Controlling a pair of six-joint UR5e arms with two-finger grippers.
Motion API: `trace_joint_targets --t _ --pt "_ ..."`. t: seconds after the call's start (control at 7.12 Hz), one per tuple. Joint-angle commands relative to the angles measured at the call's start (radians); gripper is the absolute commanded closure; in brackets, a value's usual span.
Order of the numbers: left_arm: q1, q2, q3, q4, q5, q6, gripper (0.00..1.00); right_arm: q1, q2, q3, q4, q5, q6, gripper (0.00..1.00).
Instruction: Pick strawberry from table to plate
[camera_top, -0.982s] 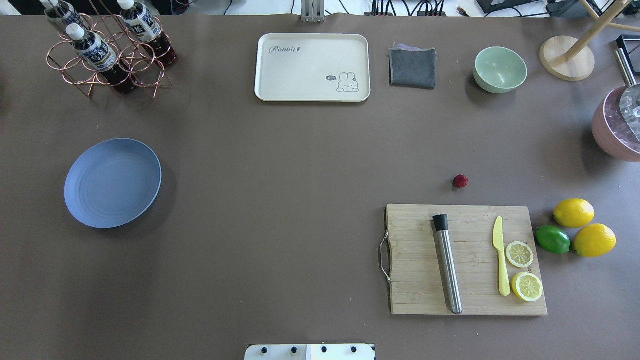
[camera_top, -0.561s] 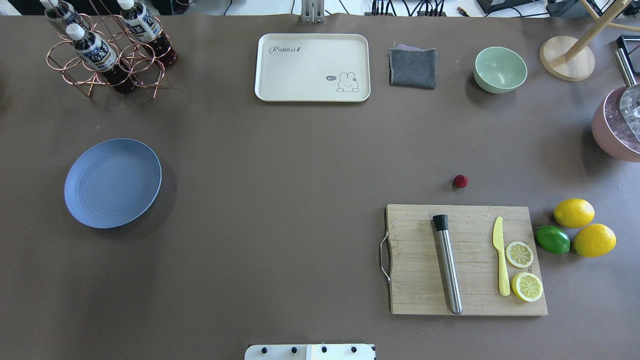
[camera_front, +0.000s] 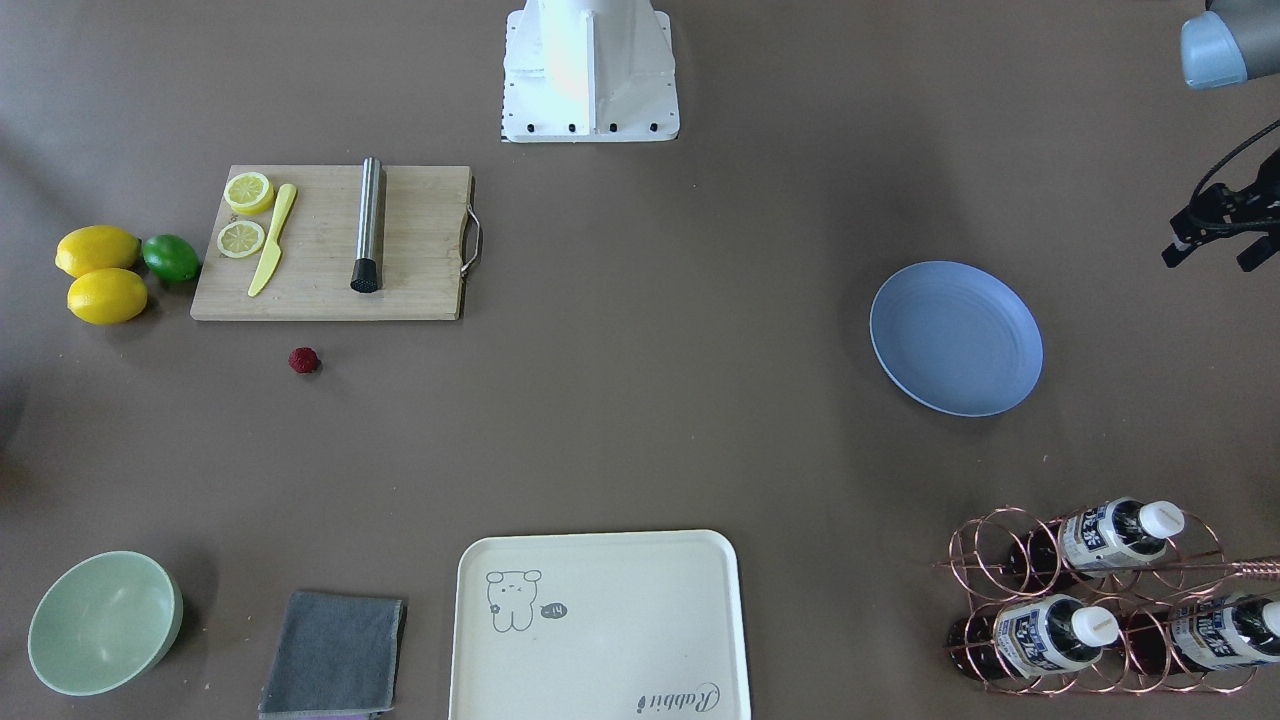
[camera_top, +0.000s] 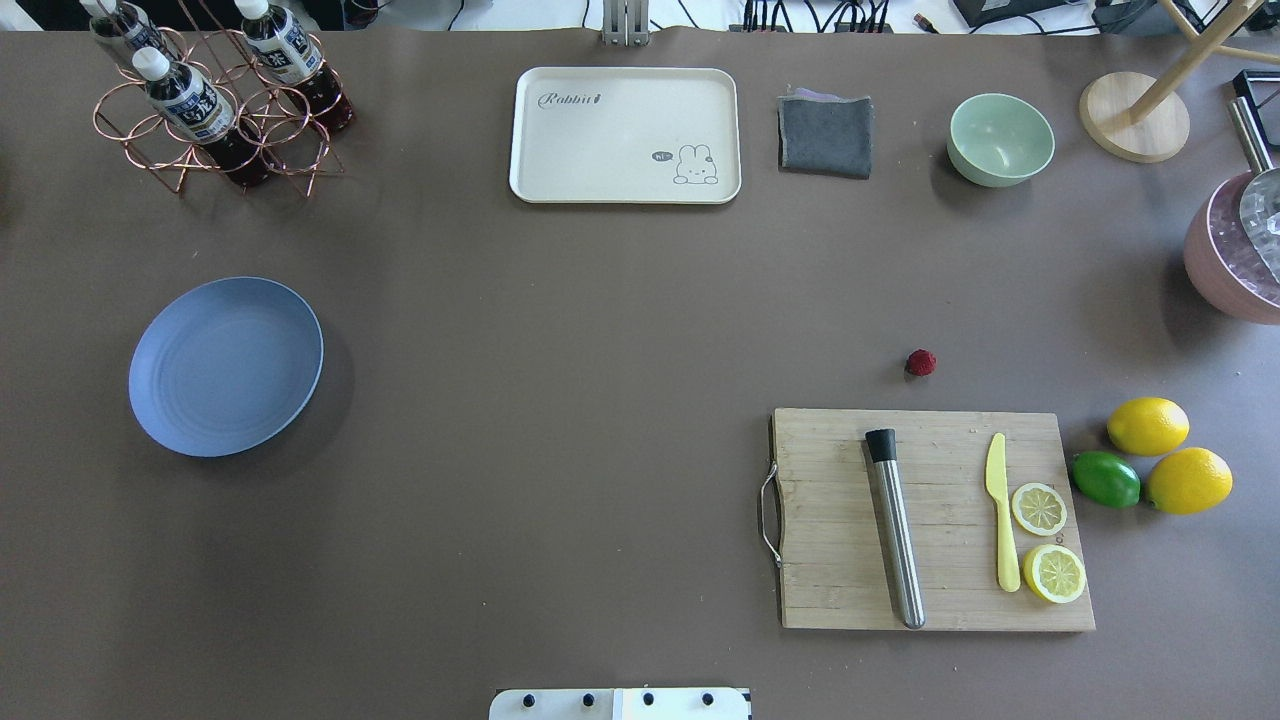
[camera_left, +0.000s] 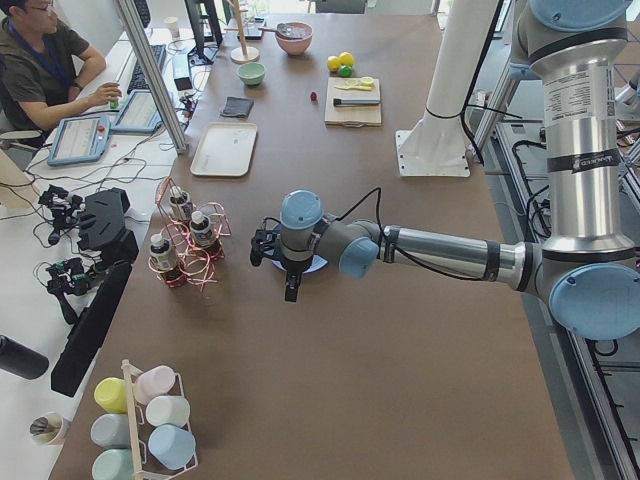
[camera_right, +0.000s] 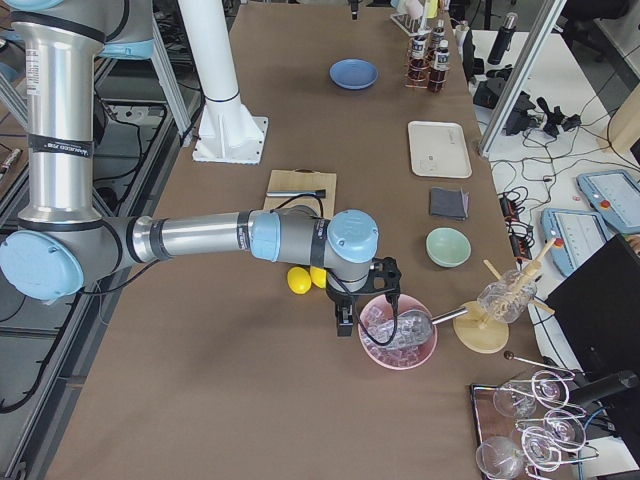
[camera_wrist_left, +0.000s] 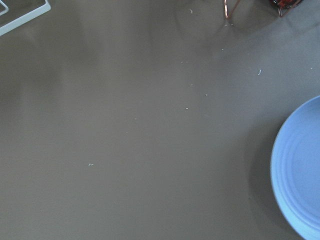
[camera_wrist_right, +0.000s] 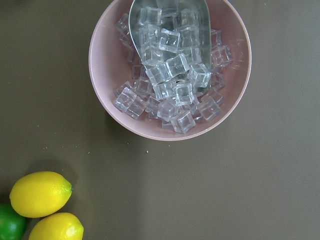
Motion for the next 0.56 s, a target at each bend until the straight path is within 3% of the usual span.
trace_joint_targets --t 0.0,0.42 --pt "0.139 -0.035 0.023 -0.088 0.041 -0.207 0.03 -0.013 0.001 0.001 0.000 -0.001 -0.007 0.00" --pt "0.195 -0.138 0.242 -0.251 0.039 -0.229 0.07 -0.030 0.001 0.001 0.000 -0.004 -0.006 0.00"
